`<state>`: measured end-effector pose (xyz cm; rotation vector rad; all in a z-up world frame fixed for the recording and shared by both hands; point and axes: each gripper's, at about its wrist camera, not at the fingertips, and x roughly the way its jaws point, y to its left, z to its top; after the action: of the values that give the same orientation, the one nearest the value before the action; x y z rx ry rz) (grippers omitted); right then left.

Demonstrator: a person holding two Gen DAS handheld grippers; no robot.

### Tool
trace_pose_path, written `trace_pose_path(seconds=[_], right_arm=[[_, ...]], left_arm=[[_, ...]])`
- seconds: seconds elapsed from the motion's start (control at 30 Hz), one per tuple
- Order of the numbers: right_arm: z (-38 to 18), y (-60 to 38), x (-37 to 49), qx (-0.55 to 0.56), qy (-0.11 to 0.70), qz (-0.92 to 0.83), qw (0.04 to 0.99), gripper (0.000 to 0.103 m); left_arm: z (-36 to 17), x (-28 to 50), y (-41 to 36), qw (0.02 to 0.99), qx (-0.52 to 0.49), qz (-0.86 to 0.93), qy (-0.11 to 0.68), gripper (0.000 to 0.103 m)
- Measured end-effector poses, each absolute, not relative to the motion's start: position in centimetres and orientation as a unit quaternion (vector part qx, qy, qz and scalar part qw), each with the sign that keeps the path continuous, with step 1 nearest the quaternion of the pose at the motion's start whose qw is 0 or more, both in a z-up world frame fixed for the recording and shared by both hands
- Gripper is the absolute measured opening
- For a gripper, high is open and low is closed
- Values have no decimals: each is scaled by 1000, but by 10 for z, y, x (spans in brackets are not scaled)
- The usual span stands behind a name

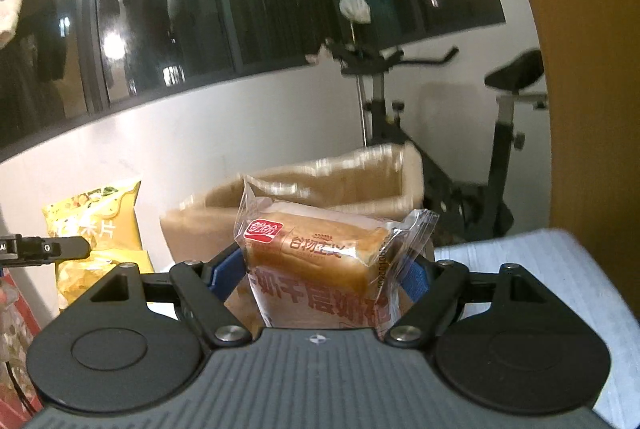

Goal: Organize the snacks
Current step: 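Grasp the wrapped bread loaf with right gripper while left grasps yellow chip bag, then lift both held items and carry them over the box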

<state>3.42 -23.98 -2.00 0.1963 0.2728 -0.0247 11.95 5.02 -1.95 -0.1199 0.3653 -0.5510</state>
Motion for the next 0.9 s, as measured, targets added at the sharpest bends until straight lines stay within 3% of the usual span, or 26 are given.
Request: trace_pose_path(seconds=[0.47, 0.9], right_arm=[[37, -241, 92, 27, 68, 13, 997, 80], [7, -243, 180, 2, 164, -5, 986, 80]], left_arm=[[30, 161, -7, 955, -3, -278, 105, 65], [10, 230, -64, 953, 69, -247, 163, 65]])
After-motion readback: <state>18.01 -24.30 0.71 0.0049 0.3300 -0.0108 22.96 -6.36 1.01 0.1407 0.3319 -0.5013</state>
